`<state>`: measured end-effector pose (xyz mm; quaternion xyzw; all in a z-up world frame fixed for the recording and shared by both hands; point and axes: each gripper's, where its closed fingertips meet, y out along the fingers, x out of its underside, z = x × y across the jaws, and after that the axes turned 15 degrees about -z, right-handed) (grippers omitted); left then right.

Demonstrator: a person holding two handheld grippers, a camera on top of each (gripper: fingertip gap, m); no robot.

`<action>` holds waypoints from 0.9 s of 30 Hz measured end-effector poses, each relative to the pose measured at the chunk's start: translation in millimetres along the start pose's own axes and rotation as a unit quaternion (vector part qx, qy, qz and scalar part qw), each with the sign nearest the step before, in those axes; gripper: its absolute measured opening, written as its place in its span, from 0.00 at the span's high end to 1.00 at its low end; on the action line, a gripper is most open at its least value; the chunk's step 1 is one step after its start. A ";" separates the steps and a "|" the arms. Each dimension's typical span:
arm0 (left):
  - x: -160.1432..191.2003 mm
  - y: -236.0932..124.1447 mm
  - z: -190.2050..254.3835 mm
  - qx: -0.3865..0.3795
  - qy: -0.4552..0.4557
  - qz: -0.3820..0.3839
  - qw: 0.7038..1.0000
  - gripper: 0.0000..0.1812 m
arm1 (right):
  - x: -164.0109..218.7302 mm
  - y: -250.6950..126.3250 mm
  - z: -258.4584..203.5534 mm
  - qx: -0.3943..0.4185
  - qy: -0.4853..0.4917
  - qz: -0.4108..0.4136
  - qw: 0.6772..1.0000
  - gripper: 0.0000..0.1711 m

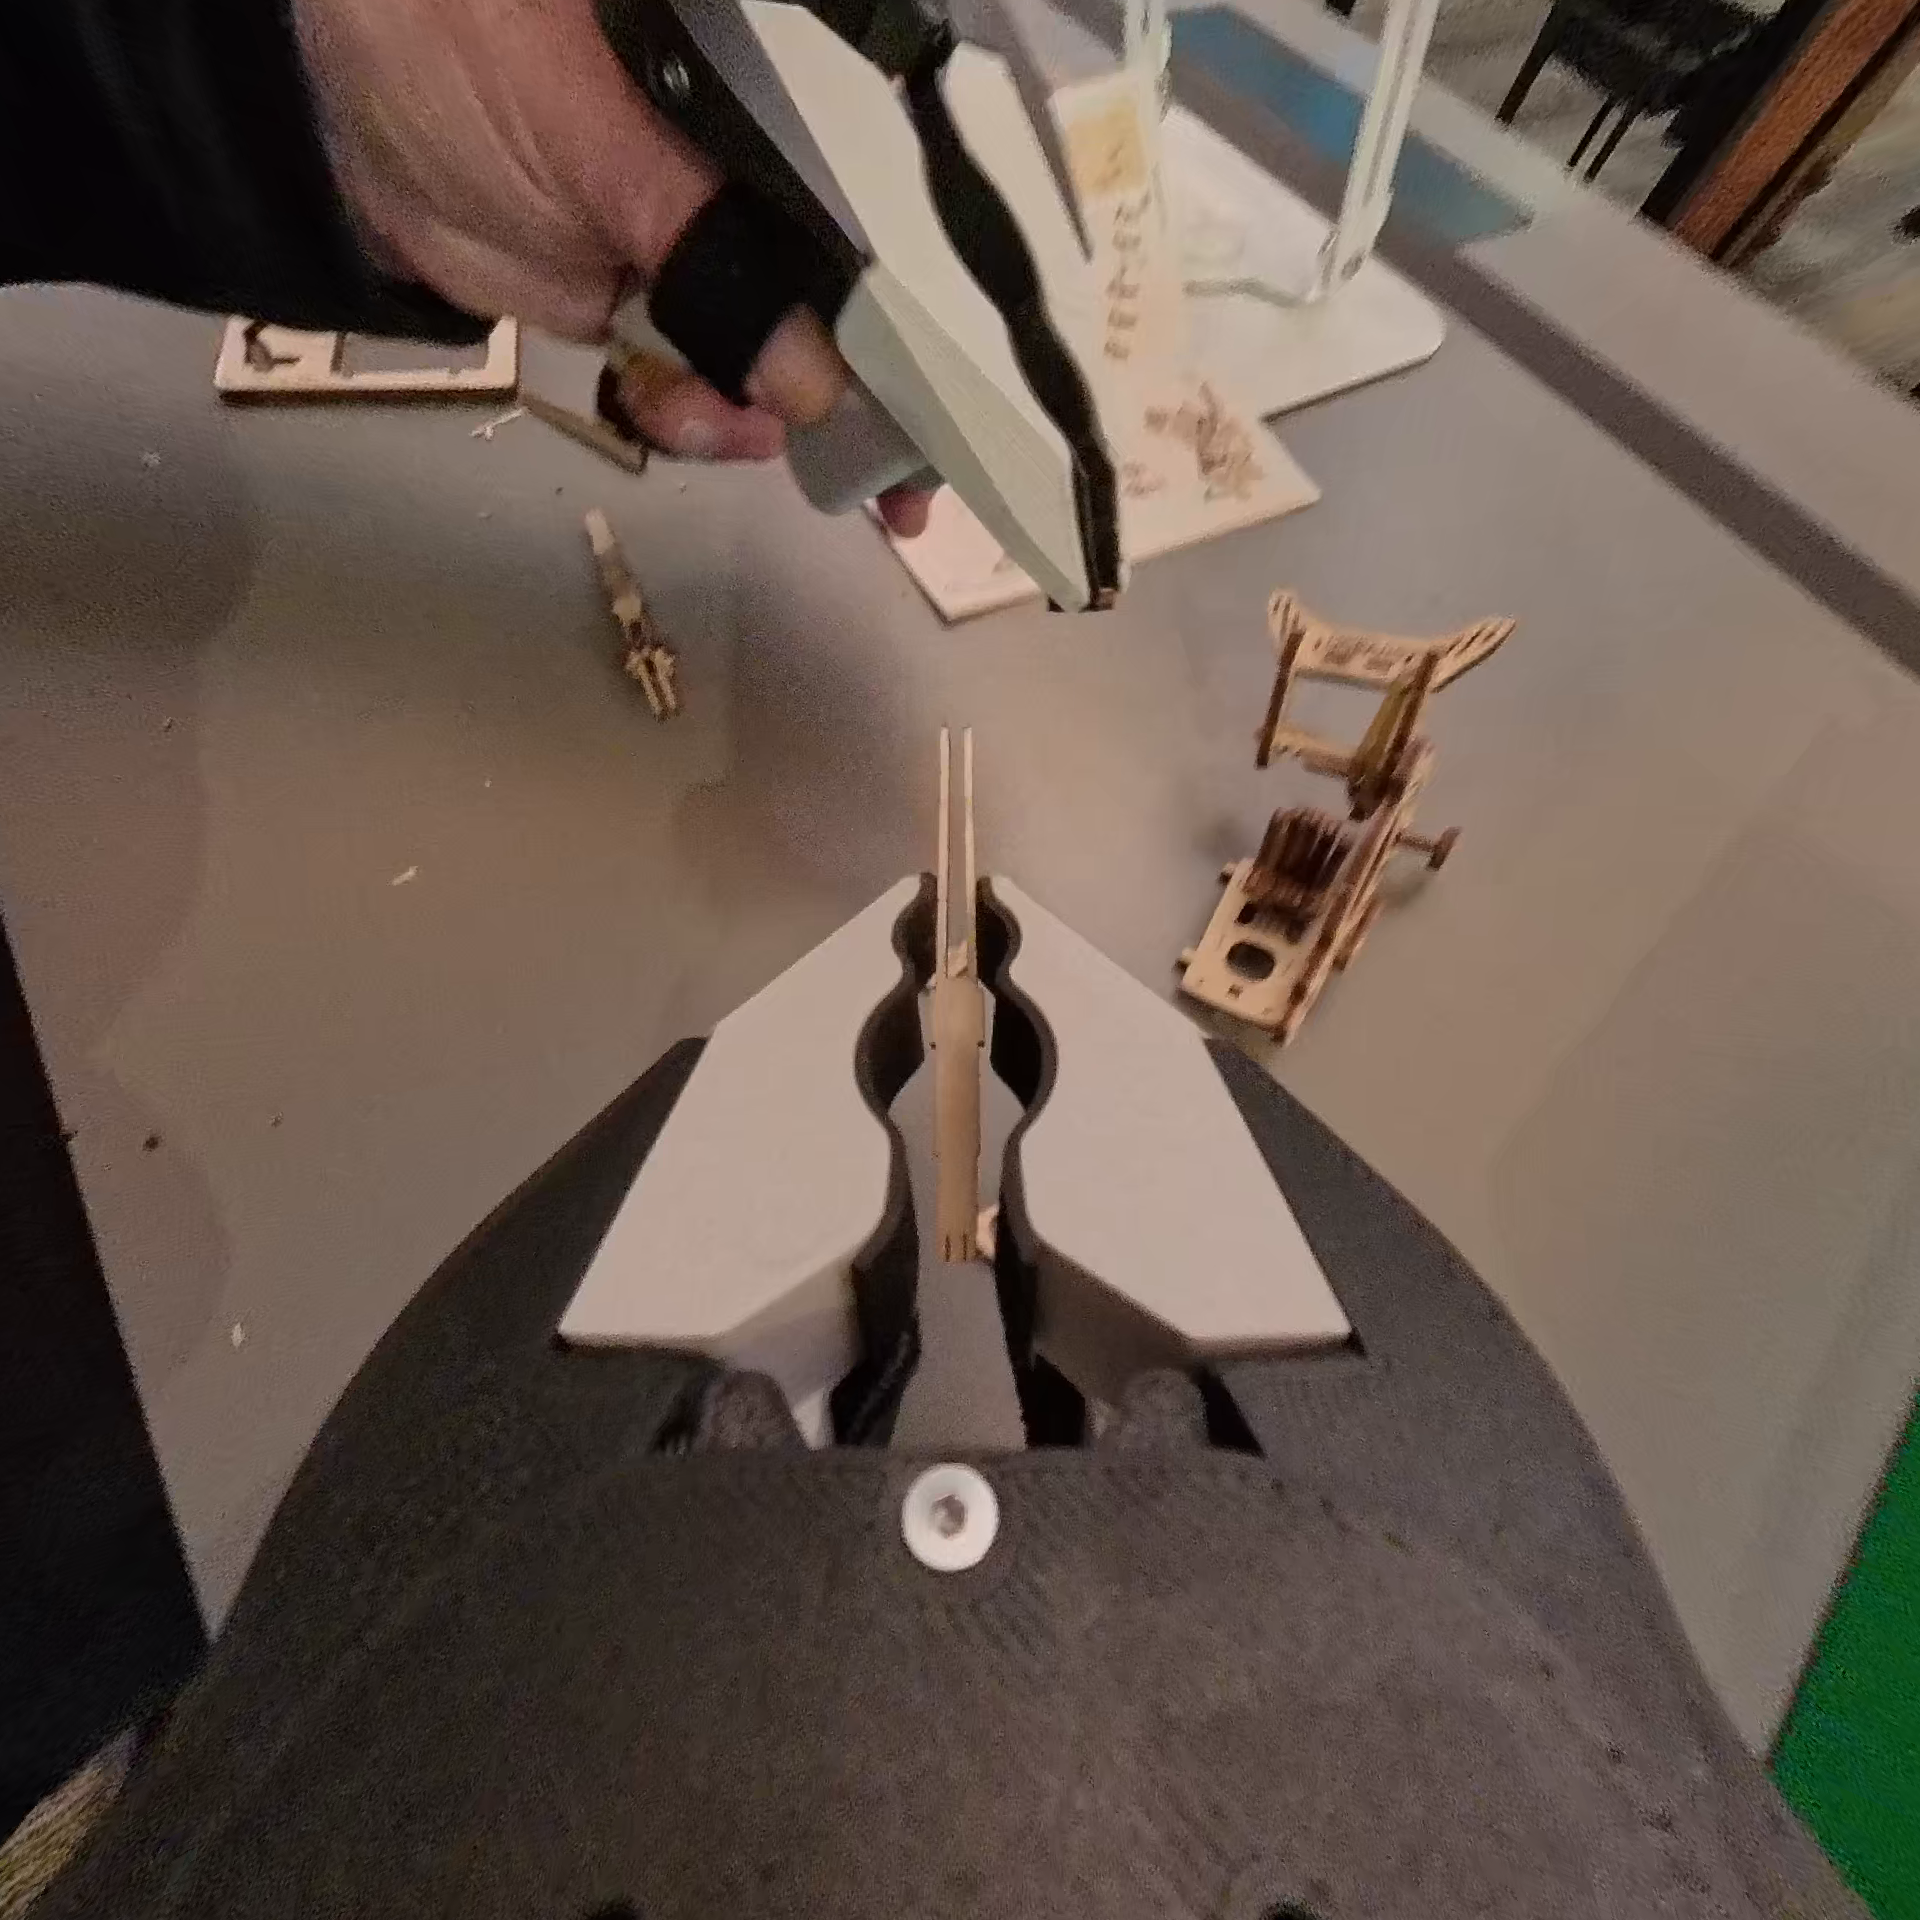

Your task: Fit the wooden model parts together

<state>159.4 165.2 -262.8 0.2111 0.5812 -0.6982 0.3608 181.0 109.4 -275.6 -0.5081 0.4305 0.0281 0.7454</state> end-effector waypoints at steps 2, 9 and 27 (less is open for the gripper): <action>-15.2 -19.7 12.4 0.075 -0.055 0.090 0.992 0.94 | -15.3 -3.3 6.0 0.028 -0.011 0.017 0.999 0.98; -27.7 -63.8 18.9 0.214 -0.177 0.265 0.923 0.94 | -60.8 -10.5 13.9 0.073 -0.044 0.061 0.995 0.98; -27.5 -66.7 21.9 0.216 -0.181 0.288 0.915 0.95 | -79.4 -4.8 12.4 0.075 -0.040 0.070 0.994 0.98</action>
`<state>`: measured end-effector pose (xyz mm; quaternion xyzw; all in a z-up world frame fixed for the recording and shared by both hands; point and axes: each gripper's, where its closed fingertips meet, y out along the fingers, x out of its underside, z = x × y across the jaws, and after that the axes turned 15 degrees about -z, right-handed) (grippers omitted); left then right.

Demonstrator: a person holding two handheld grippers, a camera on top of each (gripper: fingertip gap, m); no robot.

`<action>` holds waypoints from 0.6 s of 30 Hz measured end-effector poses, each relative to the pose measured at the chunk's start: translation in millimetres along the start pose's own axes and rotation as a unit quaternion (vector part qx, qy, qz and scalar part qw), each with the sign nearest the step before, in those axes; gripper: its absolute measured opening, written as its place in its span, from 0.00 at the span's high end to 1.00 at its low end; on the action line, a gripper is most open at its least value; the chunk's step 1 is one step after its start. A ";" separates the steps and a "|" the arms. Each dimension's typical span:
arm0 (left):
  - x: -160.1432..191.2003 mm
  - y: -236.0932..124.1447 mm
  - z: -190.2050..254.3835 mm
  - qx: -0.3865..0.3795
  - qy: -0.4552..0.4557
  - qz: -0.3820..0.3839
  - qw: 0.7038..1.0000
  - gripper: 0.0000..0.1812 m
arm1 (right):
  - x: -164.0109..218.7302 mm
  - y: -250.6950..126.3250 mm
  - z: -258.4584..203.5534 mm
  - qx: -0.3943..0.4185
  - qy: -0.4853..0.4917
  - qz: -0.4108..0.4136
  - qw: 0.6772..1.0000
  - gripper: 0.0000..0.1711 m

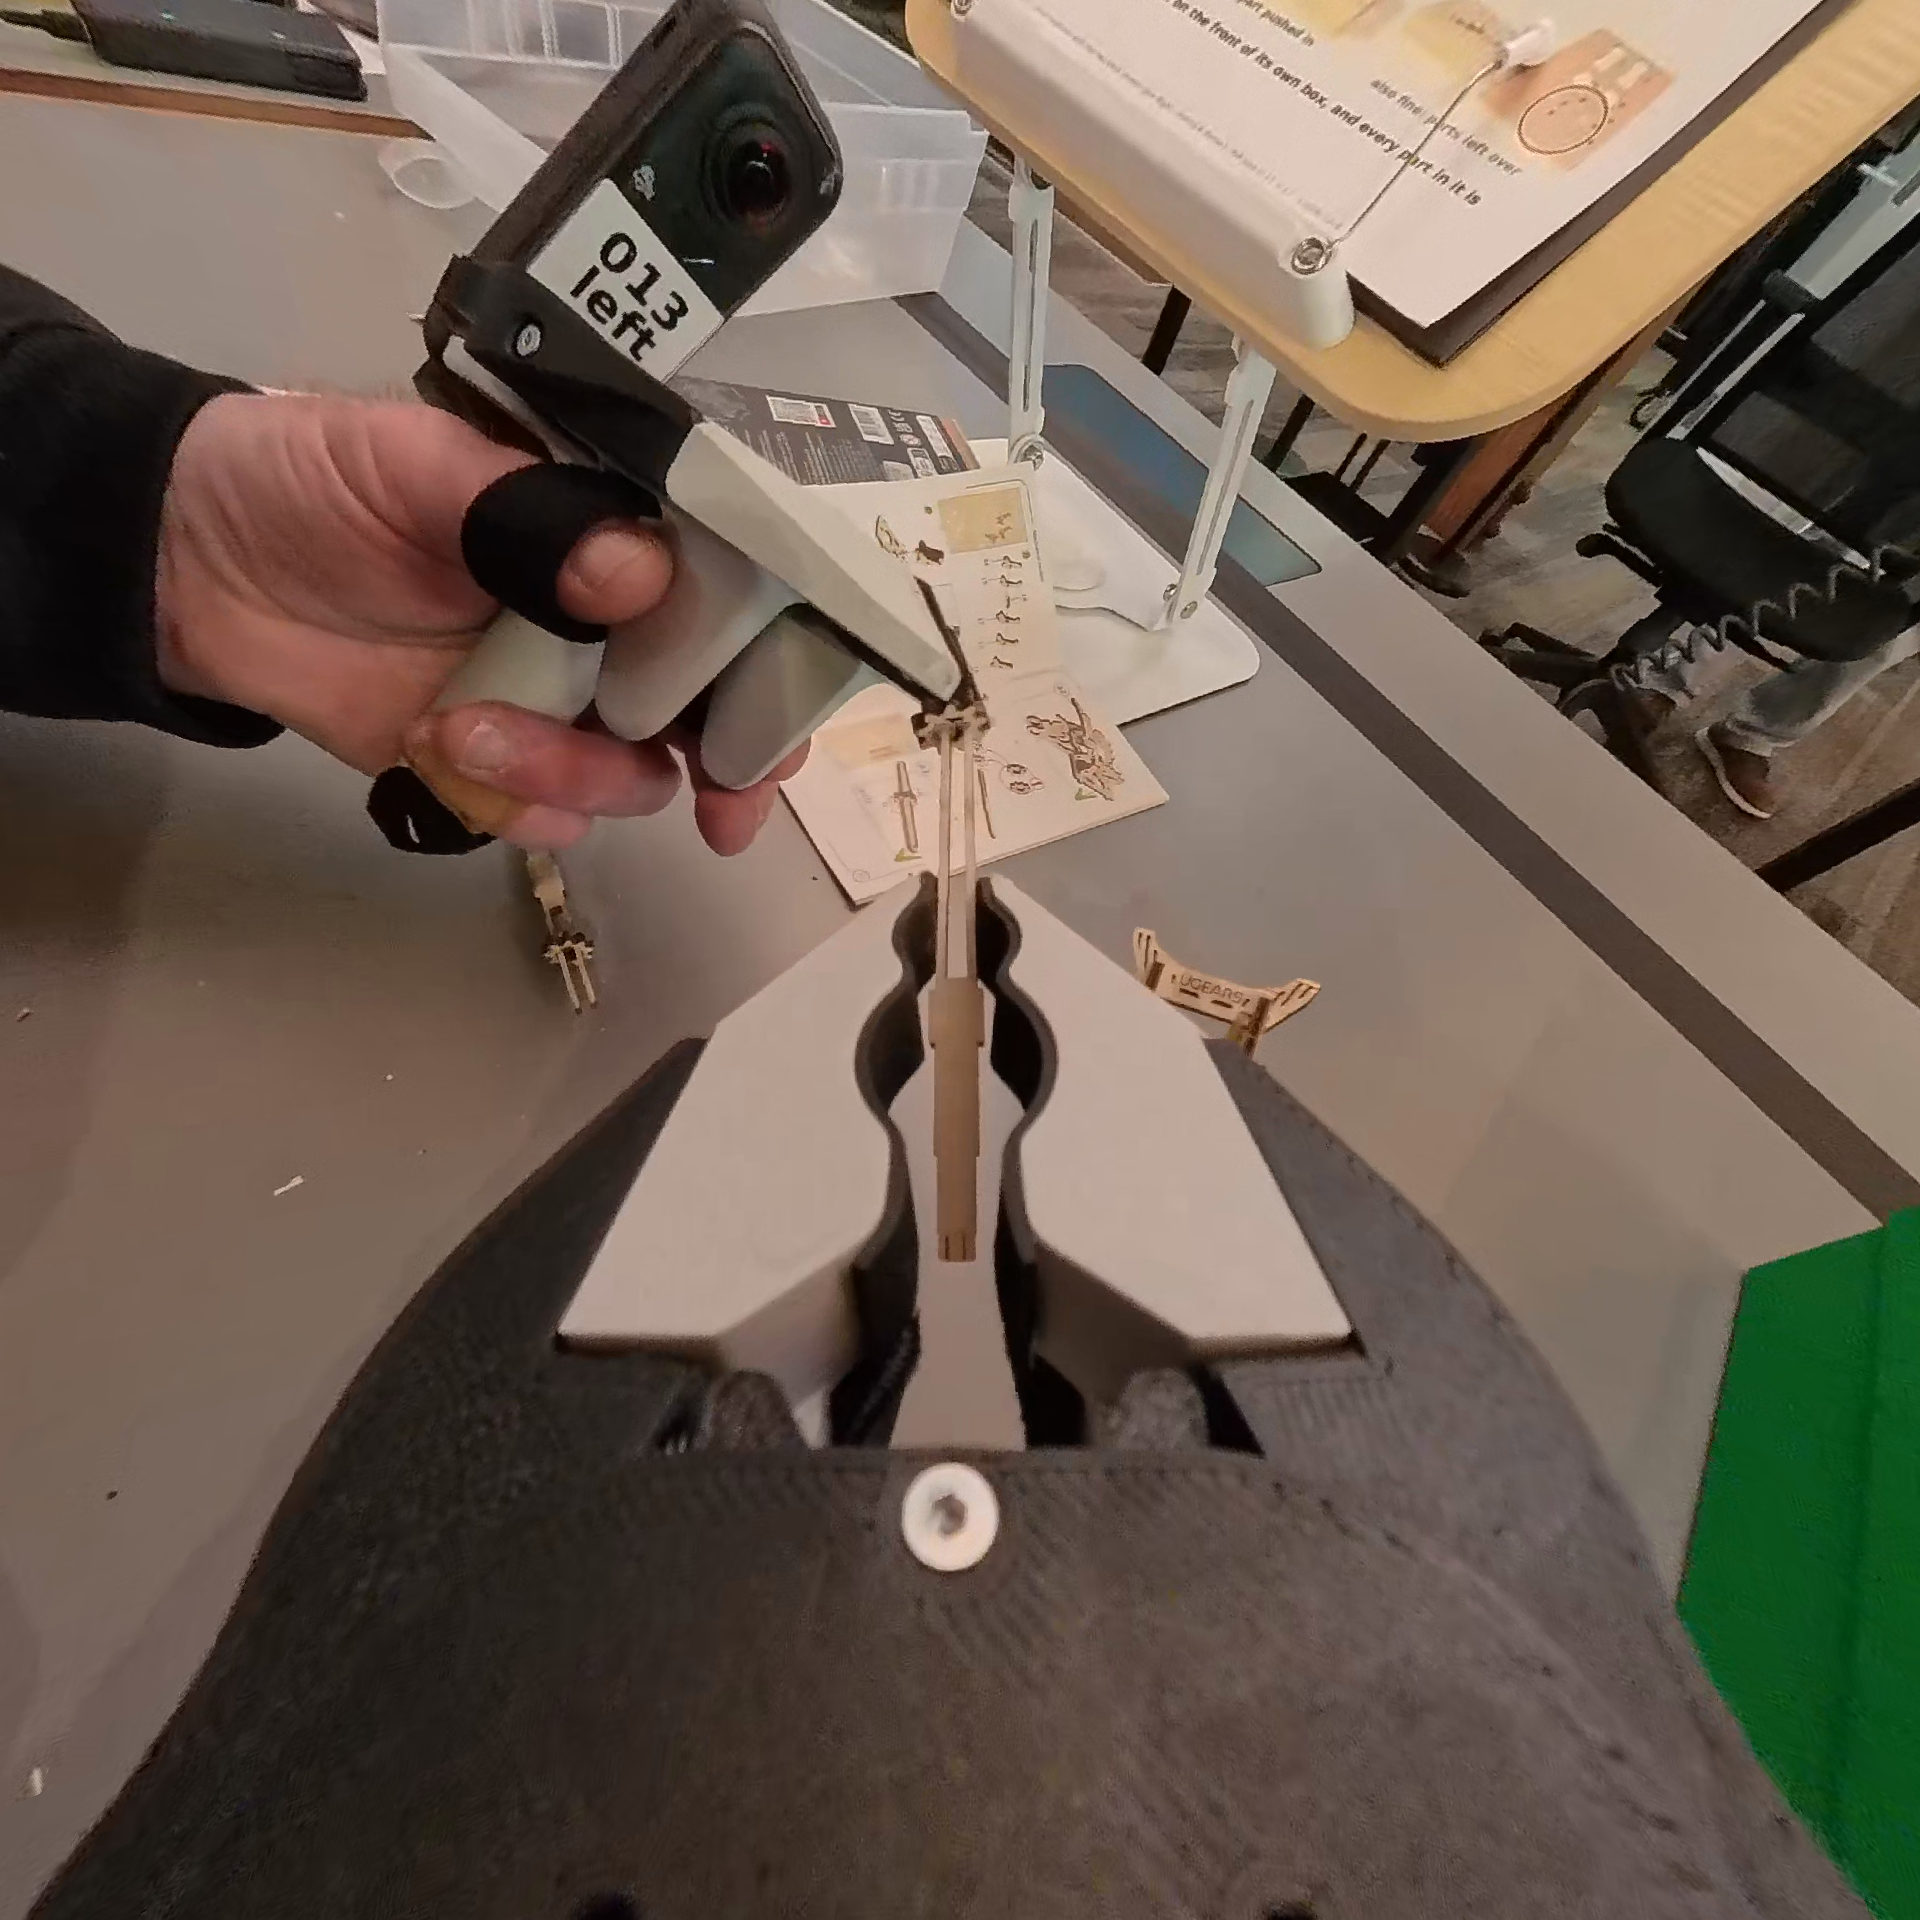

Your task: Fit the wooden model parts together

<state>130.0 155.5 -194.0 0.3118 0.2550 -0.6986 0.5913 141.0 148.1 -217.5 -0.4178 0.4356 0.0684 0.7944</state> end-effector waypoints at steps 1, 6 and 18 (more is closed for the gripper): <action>0.2 0.2 0.5 -0.001 0.005 -0.001 1.000 0.95 | -0.5 0.0 -0.3 -0.004 0.005 0.001 1.000 0.98; -1.1 -0.1 0.2 -0.015 0.025 0.002 1.000 0.94 | -1.0 1.0 -1.9 -0.016 0.015 0.001 1.000 0.98; 6.8 7.1 5.0 -0.024 0.056 -0.025 0.998 0.95 | -0.1 3.3 -8.1 -0.049 0.033 0.008 0.998 0.98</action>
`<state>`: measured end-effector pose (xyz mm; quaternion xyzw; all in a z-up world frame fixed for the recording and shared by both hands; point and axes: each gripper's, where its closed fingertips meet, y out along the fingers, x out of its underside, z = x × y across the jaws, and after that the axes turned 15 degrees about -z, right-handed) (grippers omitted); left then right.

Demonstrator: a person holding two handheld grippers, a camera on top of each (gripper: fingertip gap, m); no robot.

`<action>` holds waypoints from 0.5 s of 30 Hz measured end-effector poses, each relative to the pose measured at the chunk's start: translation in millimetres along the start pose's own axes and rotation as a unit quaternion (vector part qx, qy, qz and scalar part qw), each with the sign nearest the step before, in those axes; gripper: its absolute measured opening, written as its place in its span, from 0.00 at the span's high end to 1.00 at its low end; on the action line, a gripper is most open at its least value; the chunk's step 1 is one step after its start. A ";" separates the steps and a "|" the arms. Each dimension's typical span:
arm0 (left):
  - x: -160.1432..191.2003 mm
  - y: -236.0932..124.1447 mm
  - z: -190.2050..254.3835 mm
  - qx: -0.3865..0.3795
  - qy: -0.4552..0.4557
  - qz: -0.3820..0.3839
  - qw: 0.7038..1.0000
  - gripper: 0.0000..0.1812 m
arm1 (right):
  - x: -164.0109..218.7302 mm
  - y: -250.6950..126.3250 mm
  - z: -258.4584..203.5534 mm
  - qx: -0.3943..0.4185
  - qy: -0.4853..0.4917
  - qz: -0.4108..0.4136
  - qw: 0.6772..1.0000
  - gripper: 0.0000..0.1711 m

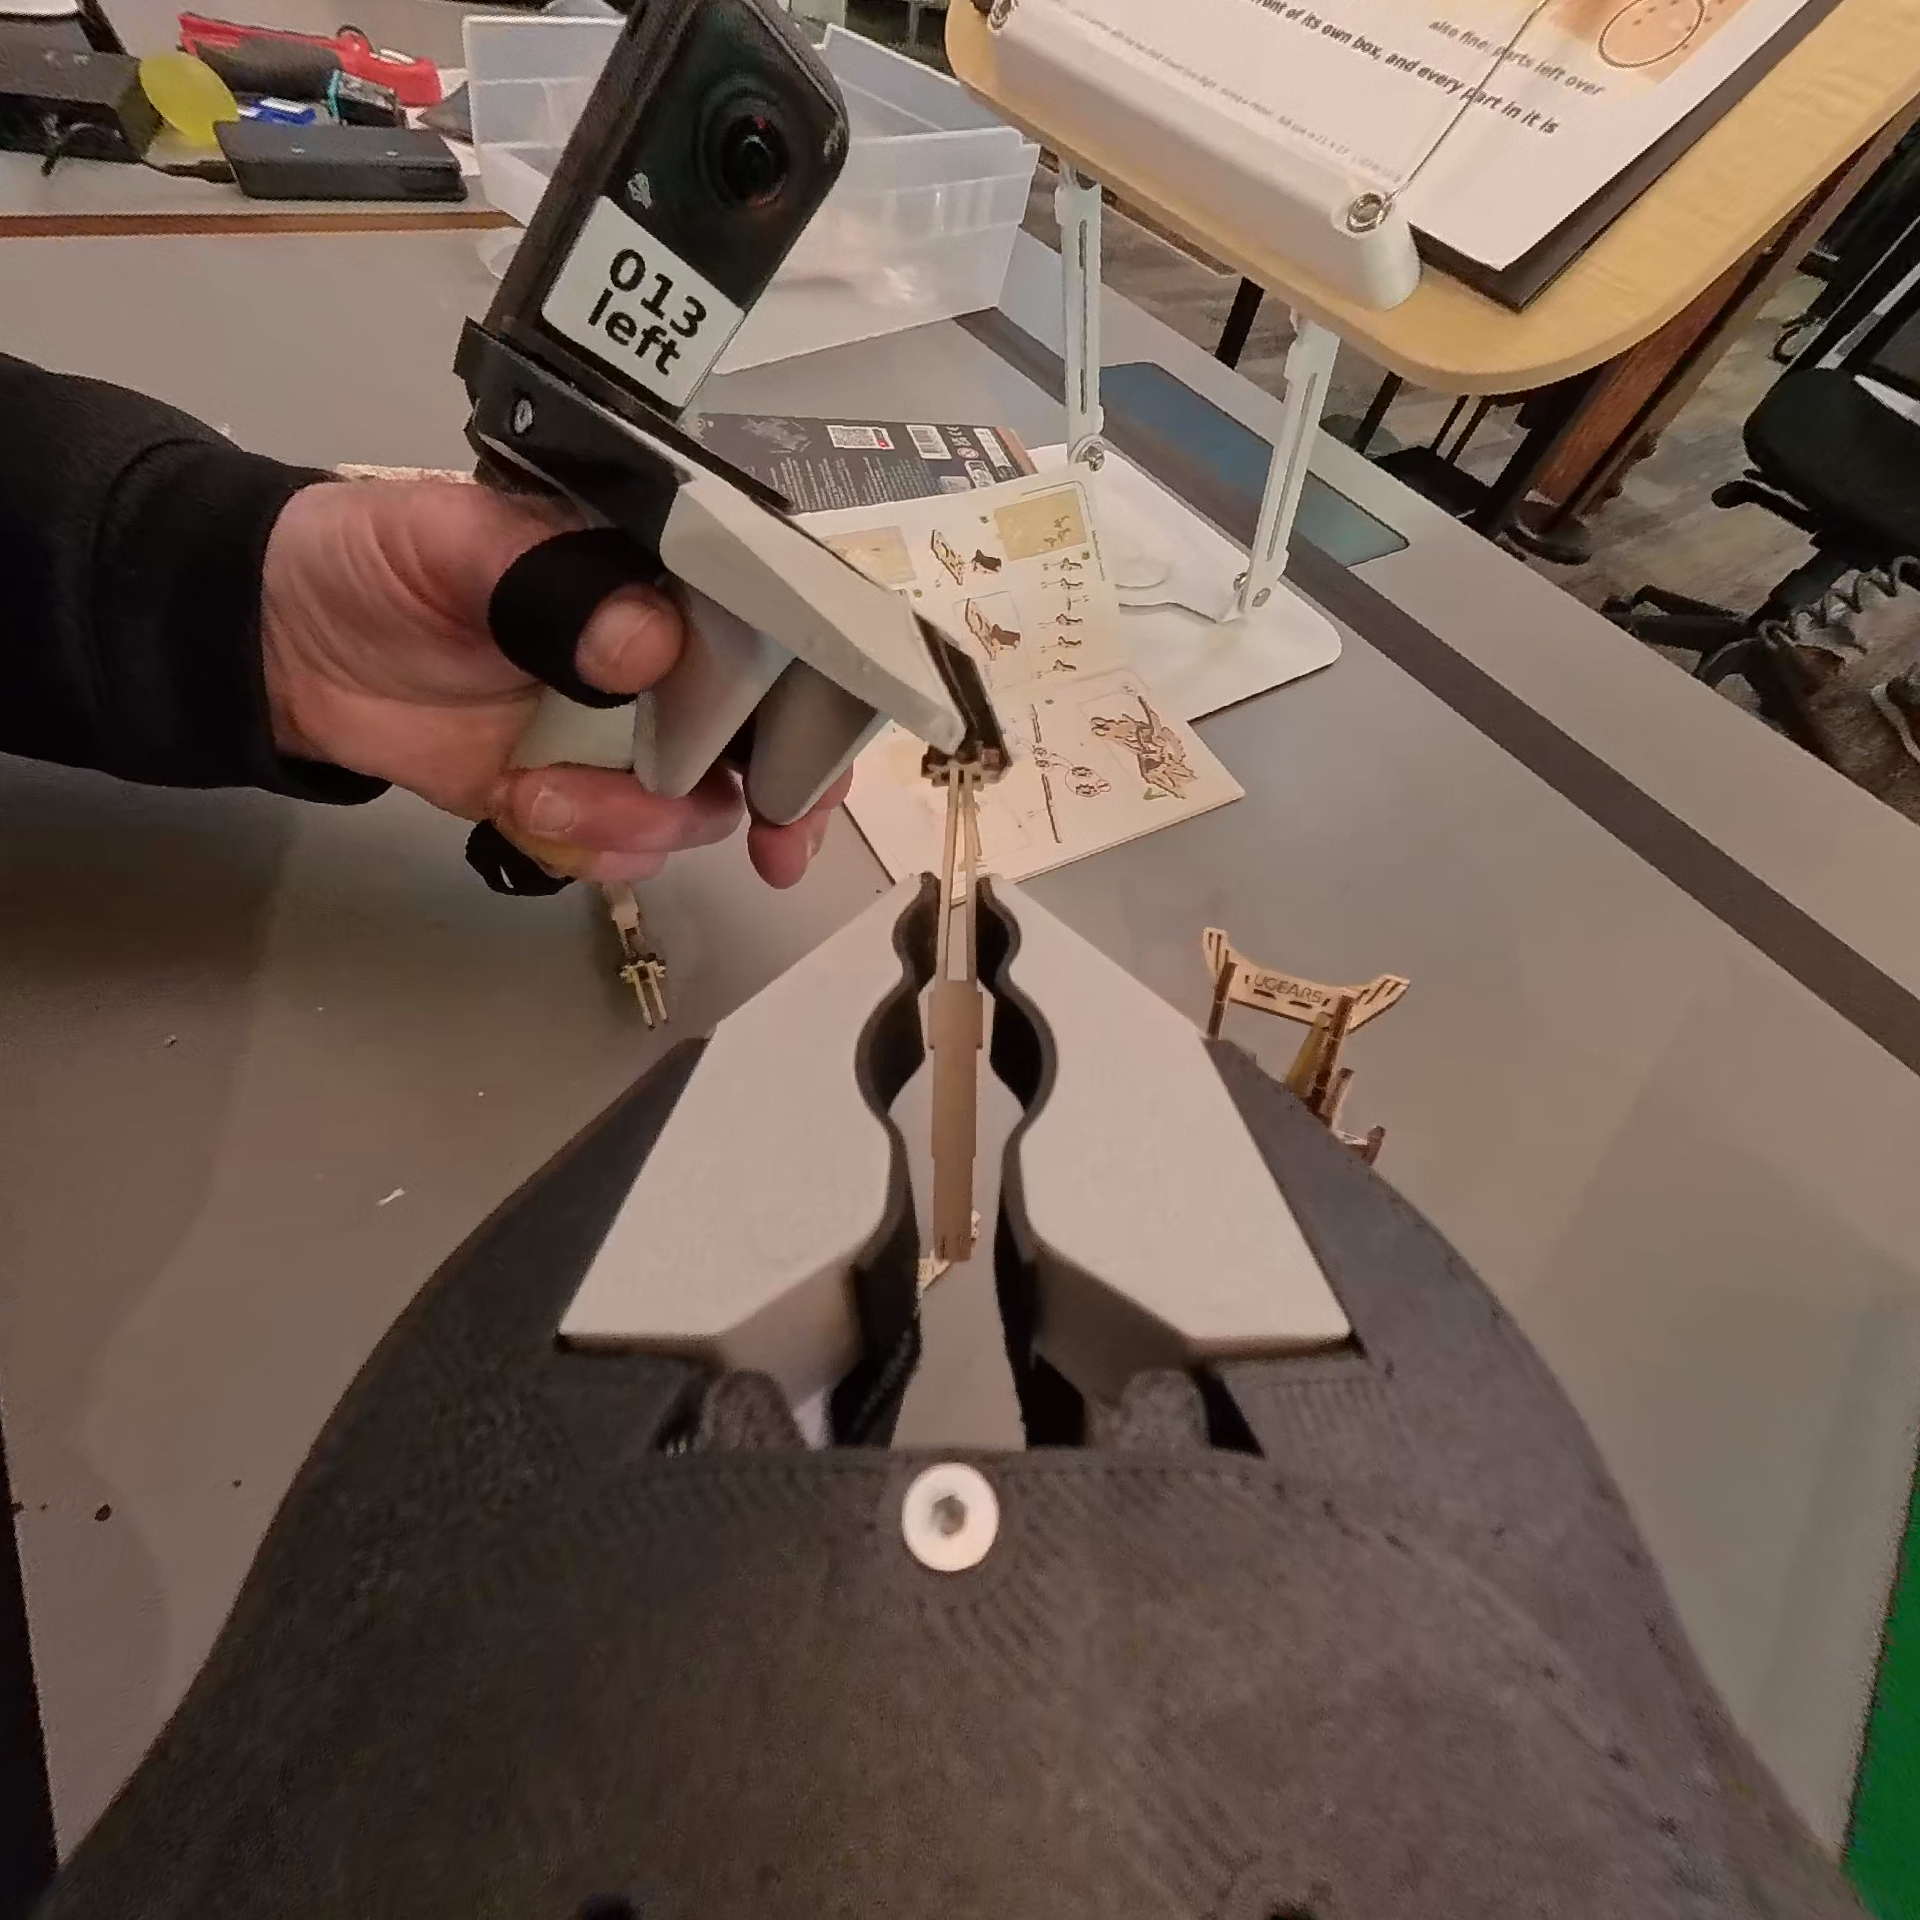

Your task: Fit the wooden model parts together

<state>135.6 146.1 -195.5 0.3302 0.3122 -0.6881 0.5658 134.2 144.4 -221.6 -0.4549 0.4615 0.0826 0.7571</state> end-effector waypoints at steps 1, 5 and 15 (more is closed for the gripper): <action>0.6 -0.3 -0.1 -0.003 0.002 -0.001 1.000 0.95 | 0.1 0.4 -0.6 -0.003 0.003 0.002 1.000 0.98; 3.9 -5.2 -0.7 -0.022 0.011 -0.018 1.000 0.90 | -0.2 1.1 -3.8 -0.015 0.011 0.012 1.000 0.98; 9.9 -9.4 7.0 -0.025 0.002 -0.023 0.999 0.93 | -7.6 1.5 -11.8 0.022 -0.037 0.012 0.999 0.98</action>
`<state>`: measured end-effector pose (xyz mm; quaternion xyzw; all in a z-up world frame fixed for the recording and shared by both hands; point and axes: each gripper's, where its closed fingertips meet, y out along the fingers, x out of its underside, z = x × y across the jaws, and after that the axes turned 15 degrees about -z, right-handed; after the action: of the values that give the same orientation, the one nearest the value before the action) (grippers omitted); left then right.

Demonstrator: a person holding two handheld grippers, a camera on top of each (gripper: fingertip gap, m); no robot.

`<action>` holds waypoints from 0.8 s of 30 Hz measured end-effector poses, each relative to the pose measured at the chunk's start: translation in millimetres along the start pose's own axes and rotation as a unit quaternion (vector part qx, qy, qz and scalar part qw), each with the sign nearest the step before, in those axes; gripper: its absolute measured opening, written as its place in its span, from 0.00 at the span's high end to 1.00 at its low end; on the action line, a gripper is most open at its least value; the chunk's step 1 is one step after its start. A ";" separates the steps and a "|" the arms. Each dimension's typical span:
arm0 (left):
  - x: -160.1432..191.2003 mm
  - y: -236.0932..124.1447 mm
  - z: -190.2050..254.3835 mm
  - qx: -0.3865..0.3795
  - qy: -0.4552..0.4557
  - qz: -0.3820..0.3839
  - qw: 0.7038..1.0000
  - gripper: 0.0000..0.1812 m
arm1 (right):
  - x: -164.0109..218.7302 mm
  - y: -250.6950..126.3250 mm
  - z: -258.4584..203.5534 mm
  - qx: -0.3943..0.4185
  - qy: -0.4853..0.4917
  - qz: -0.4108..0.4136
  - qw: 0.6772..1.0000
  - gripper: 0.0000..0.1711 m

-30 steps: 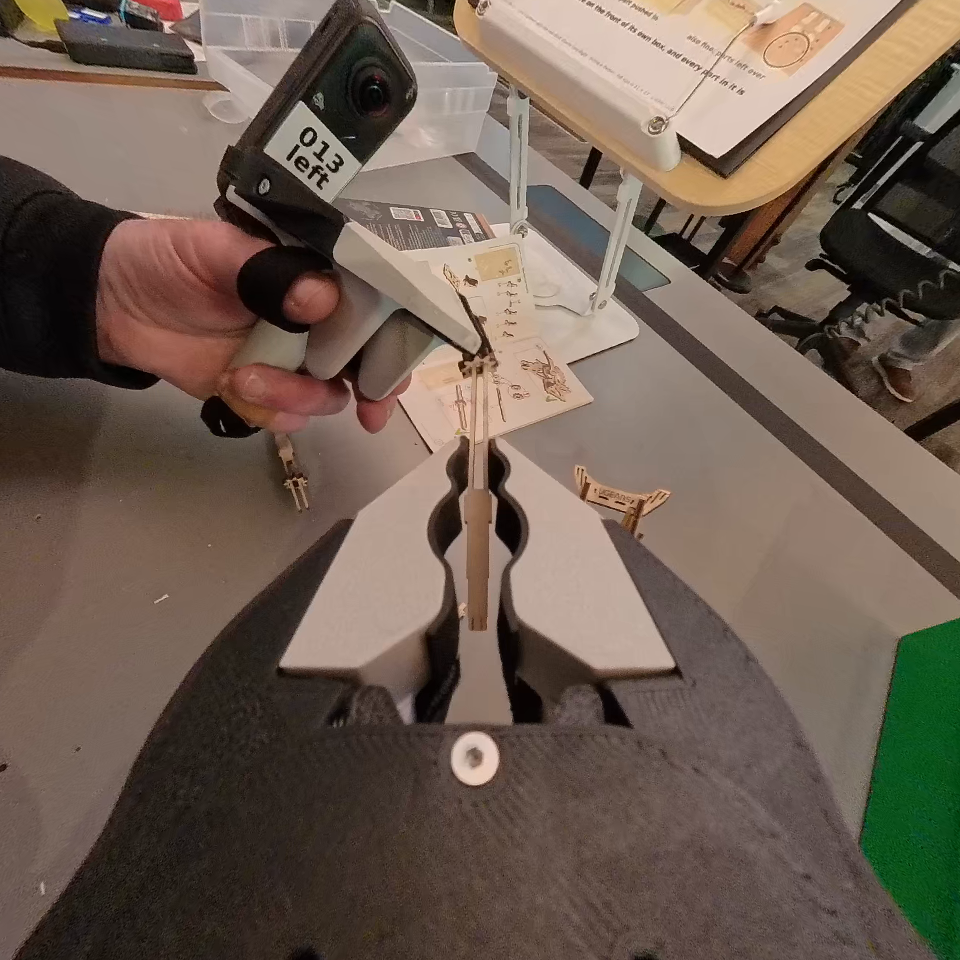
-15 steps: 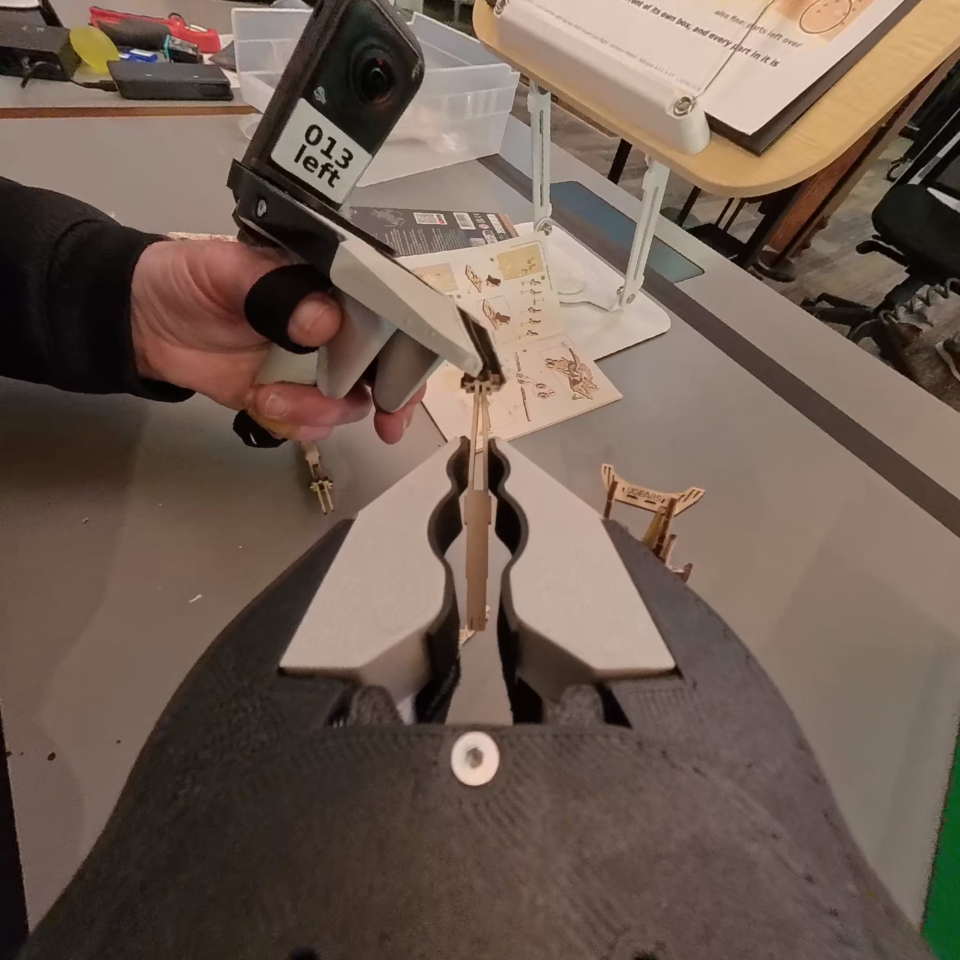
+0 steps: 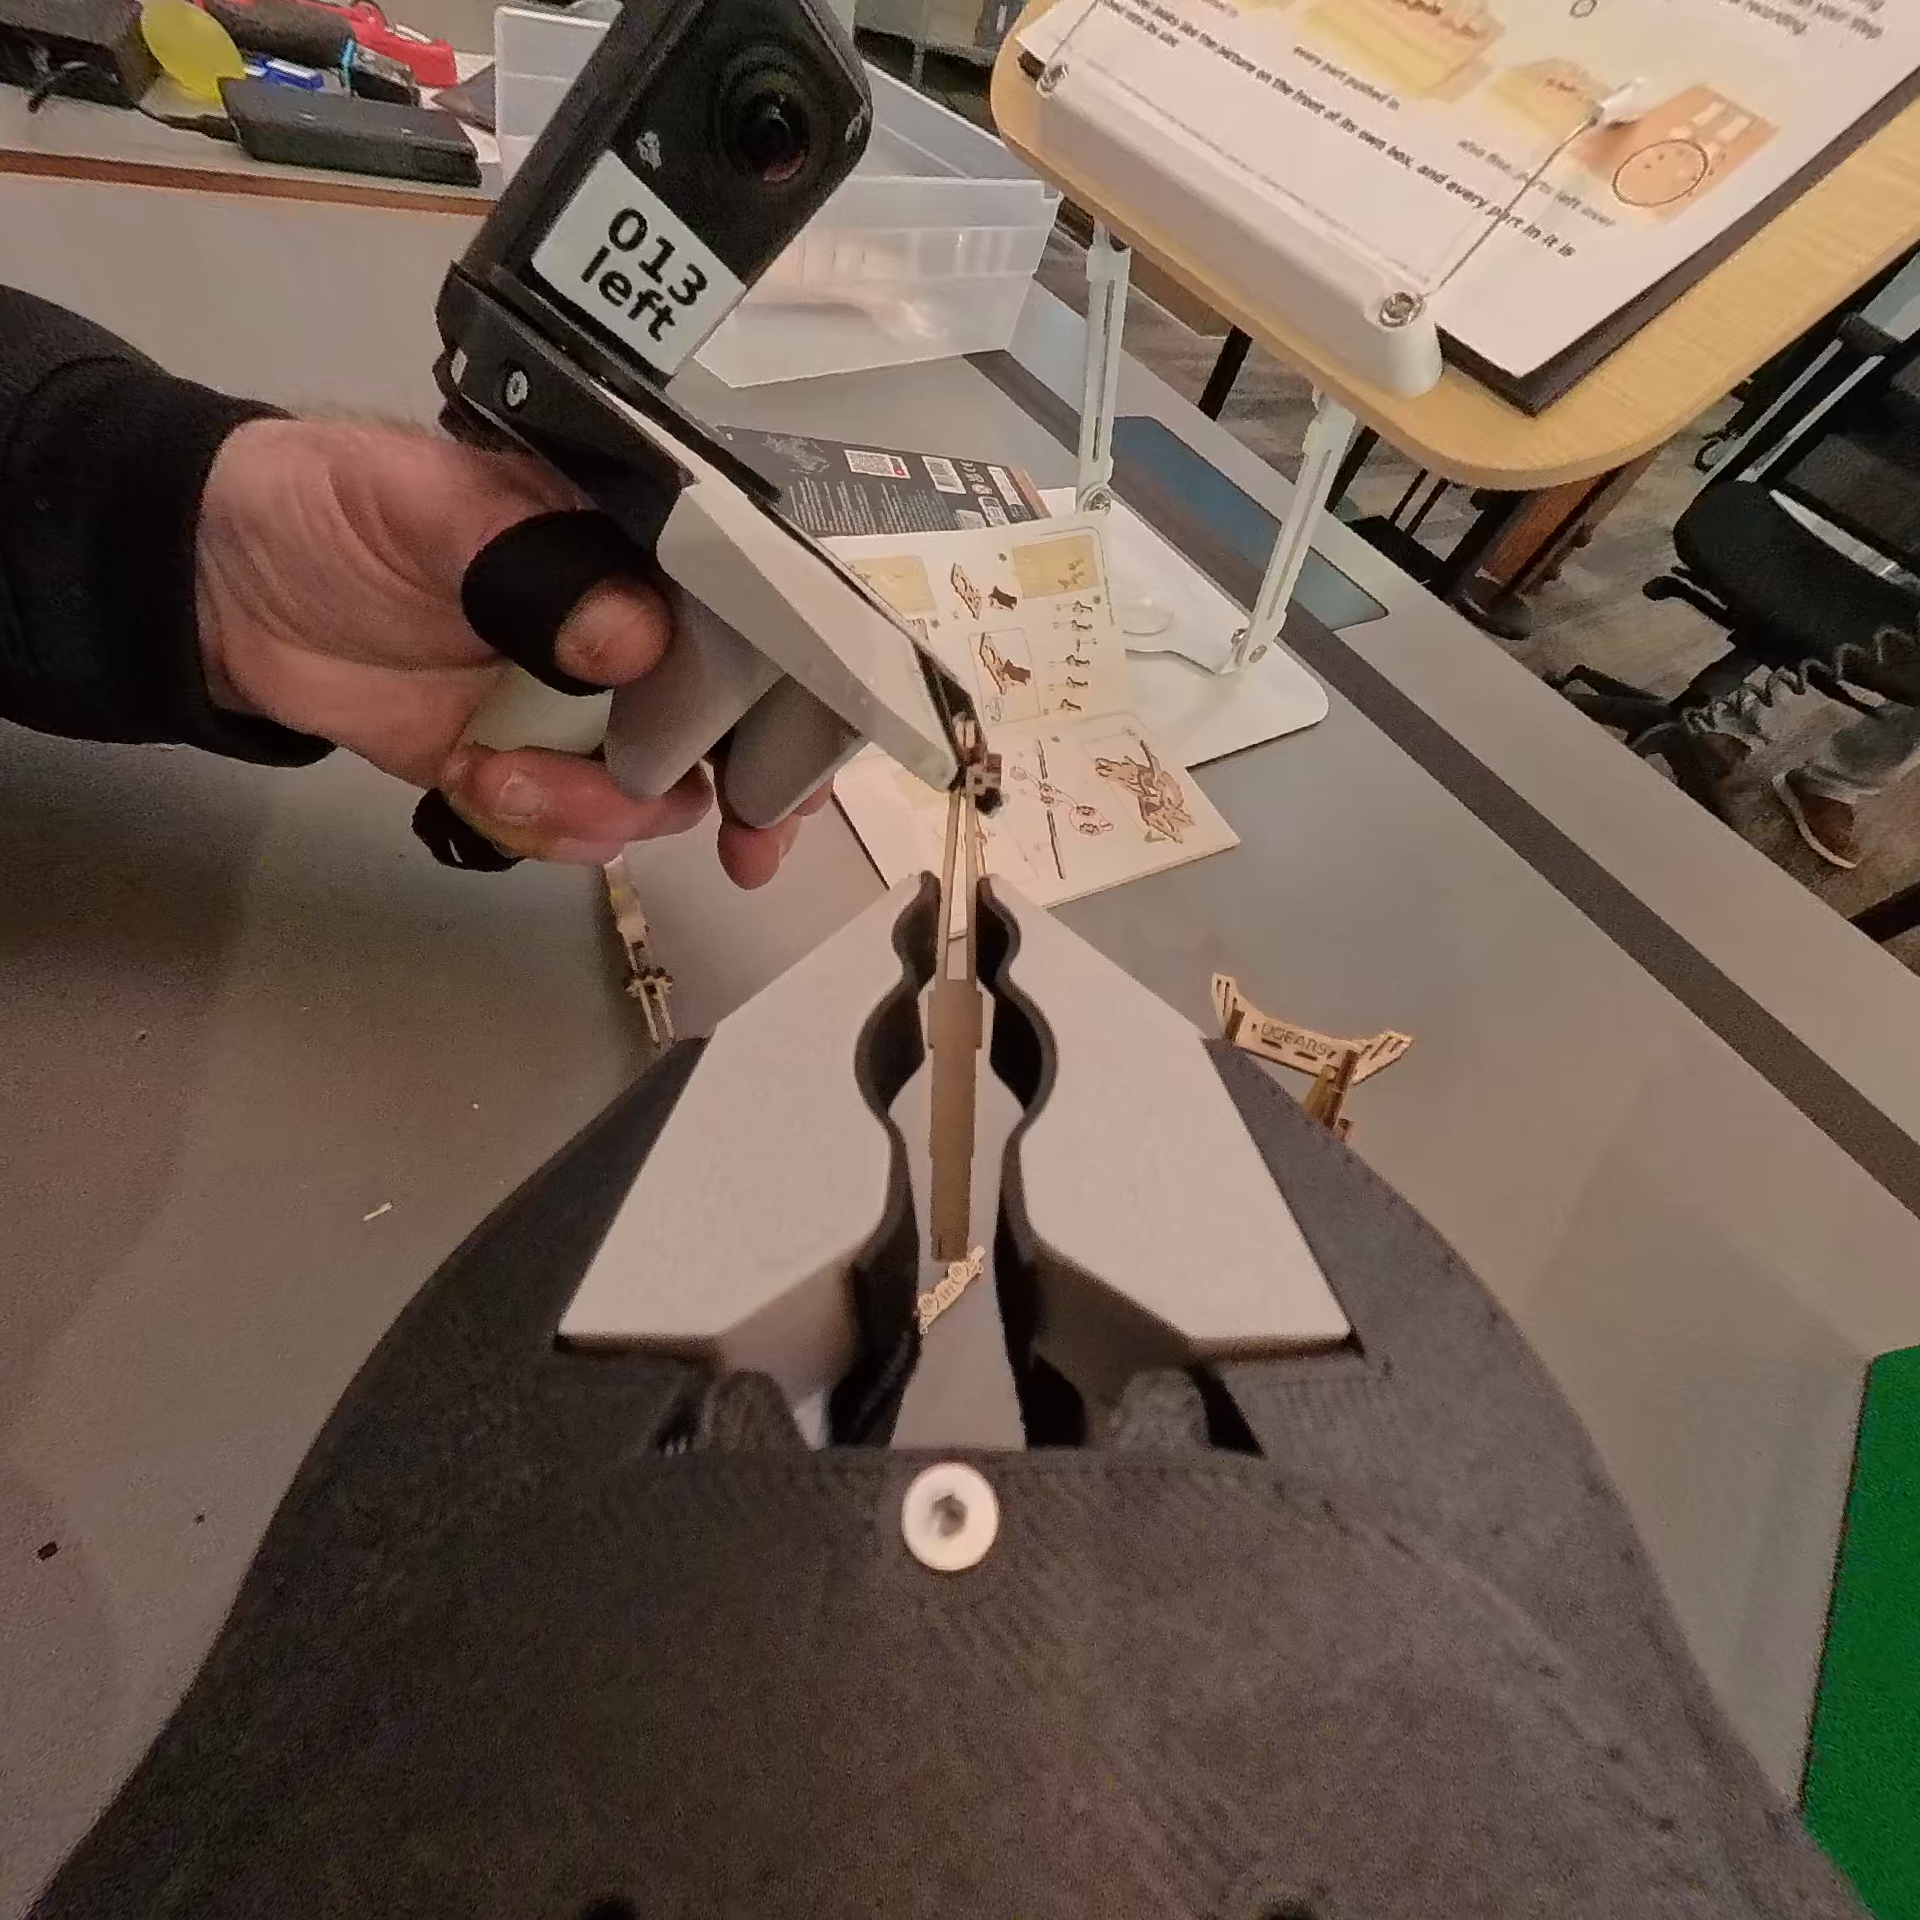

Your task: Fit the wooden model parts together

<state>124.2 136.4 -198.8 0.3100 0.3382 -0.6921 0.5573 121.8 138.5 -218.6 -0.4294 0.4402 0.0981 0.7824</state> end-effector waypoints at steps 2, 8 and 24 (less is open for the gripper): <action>0.2 -0.1 1.5 0.001 -0.001 0.003 1.000 0.94 | -0.9 -0.7 -0.8 0.001 -0.003 -0.001 1.000 0.98; 4.8 3.2 5.2 -0.005 0.009 -0.007 1.000 0.93 | -7.1 1.1 -3.5 0.005 -0.006 0.009 1.000 0.98; -0.6 -6.1 6.5 0.005 -0.012 0.033 0.999 0.94 | 6.7 -8.0 -3.7 0.010 -0.009 -0.007 1.000 0.97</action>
<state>118.0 132.4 -193.9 0.3156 0.3179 -0.6788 0.5819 127.7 129.3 -220.0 -0.4237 0.4309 0.0918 0.7914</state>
